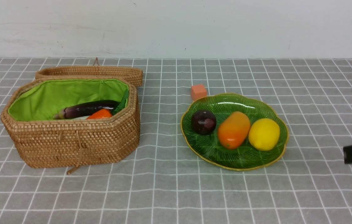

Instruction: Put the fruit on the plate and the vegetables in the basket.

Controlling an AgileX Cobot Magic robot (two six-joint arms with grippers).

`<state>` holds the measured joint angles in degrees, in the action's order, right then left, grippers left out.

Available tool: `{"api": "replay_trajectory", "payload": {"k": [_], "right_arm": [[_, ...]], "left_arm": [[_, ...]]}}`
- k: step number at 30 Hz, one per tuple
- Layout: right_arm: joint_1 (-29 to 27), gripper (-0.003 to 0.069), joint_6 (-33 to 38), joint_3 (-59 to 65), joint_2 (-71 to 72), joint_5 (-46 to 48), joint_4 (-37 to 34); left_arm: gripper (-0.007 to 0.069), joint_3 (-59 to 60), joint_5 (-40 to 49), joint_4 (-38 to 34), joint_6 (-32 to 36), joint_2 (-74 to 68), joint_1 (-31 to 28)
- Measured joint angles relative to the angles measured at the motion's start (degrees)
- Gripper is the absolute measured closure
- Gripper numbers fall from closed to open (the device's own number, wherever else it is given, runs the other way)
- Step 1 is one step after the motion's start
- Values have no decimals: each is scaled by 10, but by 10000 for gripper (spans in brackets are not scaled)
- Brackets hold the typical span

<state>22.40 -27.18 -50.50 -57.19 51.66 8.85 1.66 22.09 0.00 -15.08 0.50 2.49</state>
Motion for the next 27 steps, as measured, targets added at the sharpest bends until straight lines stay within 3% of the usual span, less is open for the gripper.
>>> {"api": "replay_trajectory", "payload": {"k": [11, 14, 20, 27], "right_arm": [[-12, 670, 8, 5, 32, -14, 33], [-56, 666, 49, 12, 108, -19, 70], [-150, 662, 162, 114, 285, -112, 40], [-233, 658, 176, 345, 487, -270, -3]], "left_arm": [[386, 0, 0, 0, 0, 0, 0], [386, 0, 0, 0, 0, 0, 0], [386, 0, 0, 0, 0, 0, 0], [386, 0, 0, 0, 0, 0, 0]]}}
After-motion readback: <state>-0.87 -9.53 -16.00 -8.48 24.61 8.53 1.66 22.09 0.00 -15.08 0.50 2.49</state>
